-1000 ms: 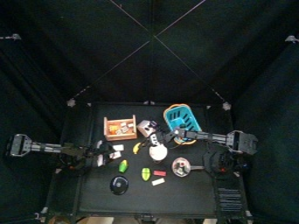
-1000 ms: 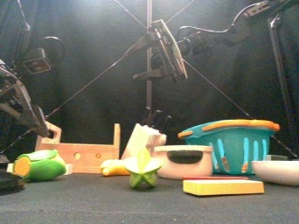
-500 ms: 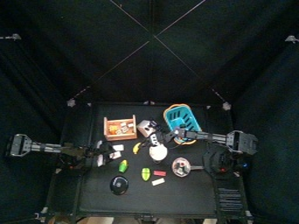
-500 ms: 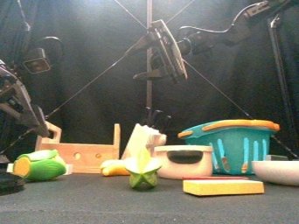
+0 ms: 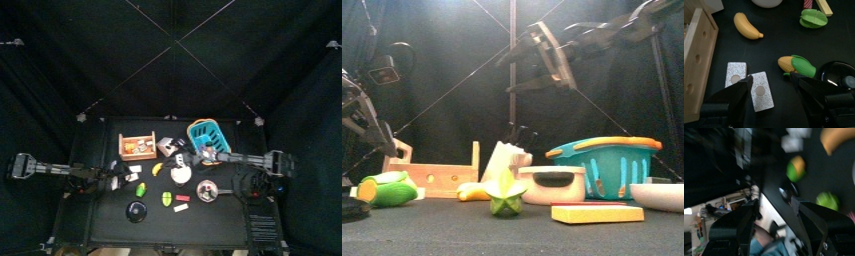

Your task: Grab cleaver

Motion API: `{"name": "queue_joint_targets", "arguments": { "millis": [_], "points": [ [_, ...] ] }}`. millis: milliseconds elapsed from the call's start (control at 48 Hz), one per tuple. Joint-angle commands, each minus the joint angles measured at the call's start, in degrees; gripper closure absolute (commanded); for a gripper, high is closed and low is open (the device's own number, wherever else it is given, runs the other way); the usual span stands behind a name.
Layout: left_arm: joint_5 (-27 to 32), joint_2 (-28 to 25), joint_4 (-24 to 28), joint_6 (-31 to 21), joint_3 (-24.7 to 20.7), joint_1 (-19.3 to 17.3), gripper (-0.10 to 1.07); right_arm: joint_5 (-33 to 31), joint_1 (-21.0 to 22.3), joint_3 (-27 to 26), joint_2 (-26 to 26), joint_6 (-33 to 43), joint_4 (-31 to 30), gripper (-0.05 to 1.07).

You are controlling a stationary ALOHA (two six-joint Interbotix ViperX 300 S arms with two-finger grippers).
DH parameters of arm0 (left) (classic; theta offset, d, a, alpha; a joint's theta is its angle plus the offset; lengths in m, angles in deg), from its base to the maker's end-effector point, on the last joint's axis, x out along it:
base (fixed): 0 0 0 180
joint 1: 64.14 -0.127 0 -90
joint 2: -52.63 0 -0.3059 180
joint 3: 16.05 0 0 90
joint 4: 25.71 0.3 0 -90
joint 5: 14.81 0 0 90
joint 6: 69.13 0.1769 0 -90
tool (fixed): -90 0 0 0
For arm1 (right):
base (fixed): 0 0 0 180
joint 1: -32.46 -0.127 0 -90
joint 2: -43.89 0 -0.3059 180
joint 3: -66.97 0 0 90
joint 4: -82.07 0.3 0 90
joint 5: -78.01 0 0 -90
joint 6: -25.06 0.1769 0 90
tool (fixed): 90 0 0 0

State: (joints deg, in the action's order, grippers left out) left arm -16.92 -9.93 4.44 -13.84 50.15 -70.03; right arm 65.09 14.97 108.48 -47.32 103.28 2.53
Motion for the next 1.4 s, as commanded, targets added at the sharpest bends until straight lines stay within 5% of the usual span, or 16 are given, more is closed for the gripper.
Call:
{"name": "queue_joint_targets", "arguments": {
  "millis": [0, 271, 500, 708, 896, 1062, 1208, 1375],
  "points": [
    [-0.4, -0.3, -0.1, 0.0, -0.5, -0.2, 0.03, -31.6, -1.1, -0.5, 2.5, -3.3, 2.9, 0.14],
    [-0.5, 0.0, -0.2, 0.0, -0.5, -0.1, 0.03, -30.3, -0.3, -3.8, 3.7, -6.1, 1.7, 0.14],
    [-0.6, -0.1, -0.3, 0.0, -0.5, -0.3, 0.03, -16.9, 4.4, -9.0, 5.9, -13.3, 2.3, 0.14],
    [-0.5, 0.0, -0.3, 0.0, -0.5, -0.3, 0.03, -3.8, 12.0, -12.6, 5.4, -27.5, 12.9, 0.14],
    [-0.5, 0.0, -0.3, -0.1, -0.5, -0.4, 0.03, 0.4, 15.8, -12.8, 6.0, -40.7, 26.9, 0.14],
    [-0.6, 0.0, -0.3, -0.1, -0.5, -0.4, 0.03, -2.5, 16.7, -13.9, 7.6, -52.8, 38.2, 0.14],
    [-0.5, 0.0, -0.3, 0.0, -0.5, -0.5, 0.03, -14.7, 16.2, -19.8, 7.6, -67.2, 48.6, 0.14],
    [-0.5, 0.0, -0.3, 0.0, -0.5, -0.6, 0.03, -27.6, 19.1, -28.5, 7.1, -92.5, 62.5, 0.14]
  ]
}}
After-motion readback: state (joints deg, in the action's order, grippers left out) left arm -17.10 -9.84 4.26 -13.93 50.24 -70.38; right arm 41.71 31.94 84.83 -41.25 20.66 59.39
